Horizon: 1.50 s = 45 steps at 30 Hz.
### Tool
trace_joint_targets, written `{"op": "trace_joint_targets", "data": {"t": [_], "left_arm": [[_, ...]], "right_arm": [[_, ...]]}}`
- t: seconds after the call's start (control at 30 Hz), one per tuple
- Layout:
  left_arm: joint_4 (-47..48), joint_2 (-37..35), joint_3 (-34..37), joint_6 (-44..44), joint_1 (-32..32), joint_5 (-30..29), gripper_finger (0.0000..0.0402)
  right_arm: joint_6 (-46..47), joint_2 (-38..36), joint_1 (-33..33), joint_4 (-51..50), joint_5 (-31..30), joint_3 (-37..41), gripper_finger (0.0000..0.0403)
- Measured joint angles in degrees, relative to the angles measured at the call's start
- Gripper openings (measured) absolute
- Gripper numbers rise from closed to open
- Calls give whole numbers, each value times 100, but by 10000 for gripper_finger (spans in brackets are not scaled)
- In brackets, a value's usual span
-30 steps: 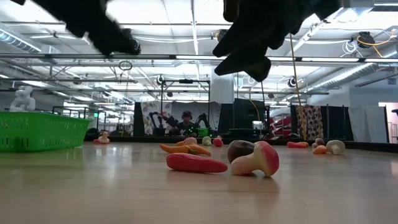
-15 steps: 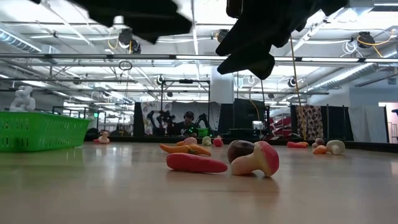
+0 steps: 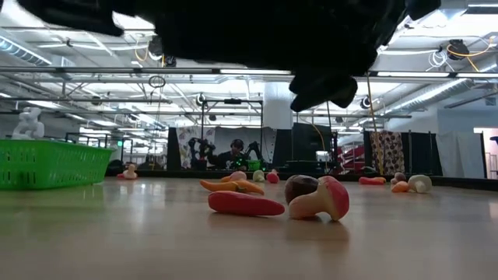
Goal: Sort produce into baskets
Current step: Put the red mushroom into the green bin
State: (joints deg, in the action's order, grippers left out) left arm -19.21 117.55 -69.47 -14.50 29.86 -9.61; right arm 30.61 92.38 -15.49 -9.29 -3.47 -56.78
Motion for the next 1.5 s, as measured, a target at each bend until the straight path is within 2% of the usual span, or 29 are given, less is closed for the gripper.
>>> {"op": "trace_joint_targets", "data": {"t": [0.17,0.33,0.43,0.57,1.1,1.33,1.5], "left_arm": [[151,241,-50,-33,-61,21,173],[380,237,-53,-103,-141,-526,173],[413,237,-53,-102,-203,-633,173],[687,234,-57,-48,-280,-442,173],[1173,232,-57,68,-392,-380,173],[1234,232,-57,88,-526,71,173],[1255,232,-57,87,-592,130,173]], "right_arm": [[18,0,0,-1,-1,-1,169],[21,0,2,0,-2,0,169],[20,0,0,1,-142,1,169],[7,0,2,-1,-248,0,169],[15,0,2,-1,-253,1,169],[20,0,2,3,-261,1,169],[20,0,4,-19,-282,1,169]]}}
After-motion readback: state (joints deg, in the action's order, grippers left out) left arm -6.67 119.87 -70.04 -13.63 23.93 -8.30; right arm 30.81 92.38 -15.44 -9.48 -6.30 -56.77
